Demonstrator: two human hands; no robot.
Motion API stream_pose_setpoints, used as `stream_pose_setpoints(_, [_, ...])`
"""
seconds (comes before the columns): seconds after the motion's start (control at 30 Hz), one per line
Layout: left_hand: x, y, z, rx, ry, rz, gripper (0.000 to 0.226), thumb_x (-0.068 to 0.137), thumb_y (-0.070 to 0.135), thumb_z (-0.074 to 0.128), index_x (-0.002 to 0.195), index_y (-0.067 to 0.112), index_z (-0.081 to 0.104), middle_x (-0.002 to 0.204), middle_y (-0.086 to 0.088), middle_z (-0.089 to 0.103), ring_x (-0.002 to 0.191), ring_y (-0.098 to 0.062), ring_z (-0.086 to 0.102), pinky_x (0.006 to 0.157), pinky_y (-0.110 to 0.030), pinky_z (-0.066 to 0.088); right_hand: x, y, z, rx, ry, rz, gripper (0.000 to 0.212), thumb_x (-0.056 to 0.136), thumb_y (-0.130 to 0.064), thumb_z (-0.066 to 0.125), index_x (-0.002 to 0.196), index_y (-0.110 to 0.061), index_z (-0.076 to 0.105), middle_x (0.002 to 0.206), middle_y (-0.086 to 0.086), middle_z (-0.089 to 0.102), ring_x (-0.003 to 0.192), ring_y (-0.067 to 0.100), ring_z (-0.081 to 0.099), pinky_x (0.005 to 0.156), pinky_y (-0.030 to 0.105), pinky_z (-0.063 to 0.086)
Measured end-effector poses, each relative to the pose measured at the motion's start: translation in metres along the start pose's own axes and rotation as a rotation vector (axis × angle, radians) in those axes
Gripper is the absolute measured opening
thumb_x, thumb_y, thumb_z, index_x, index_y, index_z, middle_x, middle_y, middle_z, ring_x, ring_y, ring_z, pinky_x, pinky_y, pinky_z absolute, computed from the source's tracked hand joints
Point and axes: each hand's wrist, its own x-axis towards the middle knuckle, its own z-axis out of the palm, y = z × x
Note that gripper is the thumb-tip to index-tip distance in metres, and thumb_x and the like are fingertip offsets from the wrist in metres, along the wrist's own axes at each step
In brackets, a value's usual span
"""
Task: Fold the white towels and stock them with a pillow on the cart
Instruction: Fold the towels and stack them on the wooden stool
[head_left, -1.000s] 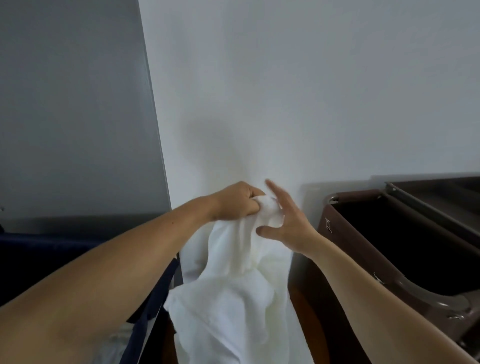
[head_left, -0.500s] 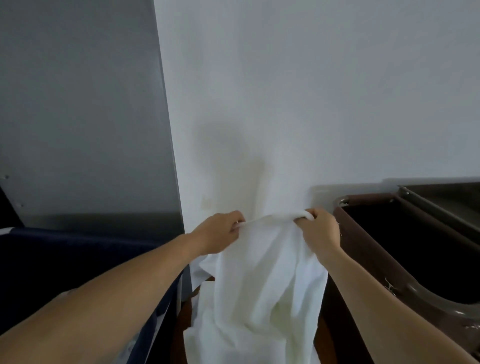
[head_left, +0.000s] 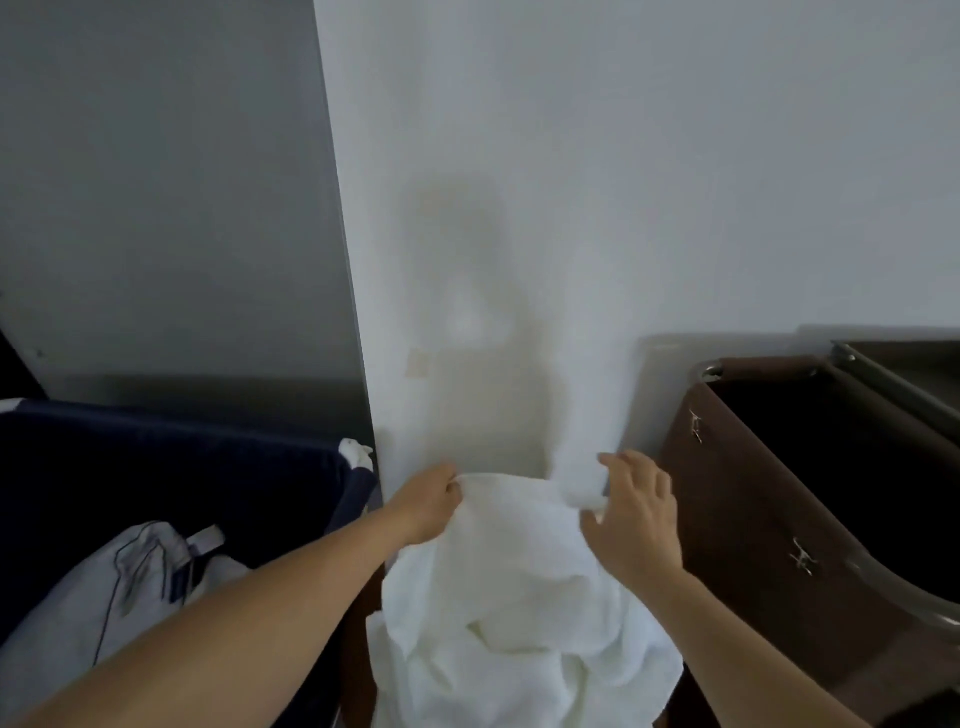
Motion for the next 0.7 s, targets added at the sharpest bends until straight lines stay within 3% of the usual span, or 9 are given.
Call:
stream_pose_setpoints(0.1, [0.007,0.000,0.005,-0.079,0.132,0.043,0.022,0.105,0.023,0.035,0.108,0.016,0.056,0.100,0.000,0.058,0.095,-0.021,0.055,0.081,-0.033,0.045,-0.034,-0.032,0.035,0.192,-0.053,-0.362,0.039,0.081,-0.033,0.064,0.117,-0.019,0.063,0.115,-0.002,0.059,0.107,0.020,0.054,0.095,0.036,0.049])
stream_pose_setpoints(0.17, [0.007,-0.005,0.009,-0.052,0.096,0.101,0.023,0.104,0.029,0.039,0.117,0.021,0.056,0.108,0.002,0.061,0.100,-0.019,0.057,0.087,-0.032,0.047,-0.054,-0.061,0.057,0.260,-0.445,-0.398,0.035,0.091,-0.040,0.057,0.121,-0.021,0.062,0.117,-0.006,0.062,0.107,0.014,0.055,0.099,0.036,0.048])
stream_pose_setpoints(0.23, [0.004,-0.017,0.014,-0.004,-0.005,0.128,0.023,0.099,0.037,0.051,0.117,0.024,0.056,0.109,0.005,0.060,0.099,-0.016,0.057,0.085,-0.031,0.048,-0.070,-0.079,0.088,0.086,-0.779,-0.428,0.061,0.091,-0.055,0.056,0.141,-0.023,0.046,0.142,-0.004,0.047,0.131,0.017,0.040,0.114,0.039,0.034])
stream_pose_setpoints(0.3, [-0.002,-0.032,0.015,0.048,-0.127,0.130,0.020,0.090,0.030,0.063,0.105,0.019,0.058,0.096,0.008,0.054,0.087,-0.012,0.053,0.068,-0.023,0.041,-0.086,-0.087,0.120,-0.125,-0.876,-0.489,0.085,0.082,-0.062,0.062,0.149,-0.021,0.029,0.149,0.001,0.033,0.138,0.025,0.028,0.113,0.045,0.029])
stream_pose_setpoints(0.37, [-0.010,-0.046,0.015,0.137,-0.250,0.111,0.012,0.084,0.018,0.064,0.084,0.012,0.053,0.083,0.004,0.049,0.073,-0.013,0.048,0.058,-0.024,0.033,-0.100,-0.089,0.144,-0.293,-0.839,-0.534,0.078,0.085,-0.048,0.066,0.147,-0.020,0.029,0.143,0.005,0.036,0.131,0.029,0.034,0.107,0.047,0.033])
stream_pose_setpoints(0.47, [-0.017,-0.067,0.015,0.225,-0.390,0.046,0.021,0.091,0.012,0.054,0.073,0.012,0.043,0.084,-0.004,0.048,0.075,-0.020,0.047,0.061,-0.030,0.033,-0.104,-0.088,0.151,-0.309,-0.767,-0.447,0.039,0.095,-0.019,0.052,0.135,-0.019,0.049,0.133,0.007,0.052,0.119,0.029,0.049,0.100,0.041,0.040])
stream_pose_setpoints(0.57, [-0.019,-0.071,0.009,0.147,-0.303,0.050,0.017,0.100,0.015,0.045,0.090,0.013,0.058,0.095,0.000,0.055,0.093,-0.020,0.054,0.072,-0.029,0.037,-0.080,-0.083,0.123,0.022,-0.627,-0.142,0.025,0.096,-0.025,0.046,0.110,-0.018,0.065,0.115,0.004,0.065,0.108,0.026,0.059,0.094,0.034,0.046])
stream_pose_setpoints(0.63, [-0.018,-0.058,0.000,0.017,-0.169,0.053,0.022,0.102,0.015,0.042,0.110,0.013,0.063,0.102,0.004,0.056,0.099,-0.016,0.054,0.076,-0.022,0.038,-0.055,-0.081,0.089,0.448,-0.487,0.174,0.023,0.090,-0.017,0.048,0.092,-0.012,0.070,0.097,0.008,0.070,0.093,0.026,0.062,0.085,0.037,0.049])
stream_pose_setpoints(0.7, [-0.016,-0.036,-0.010,-0.133,-0.085,0.051,0.022,0.102,0.016,0.042,0.110,0.013,0.063,0.101,0.000,0.060,0.097,-0.019,0.056,0.072,-0.015,0.043,-0.035,-0.078,0.049,0.865,-0.322,0.414,0.021,0.074,-0.013,0.049,0.072,-0.008,0.069,0.076,0.013,0.066,0.075,0.026,0.058,0.067,0.041,0.047])
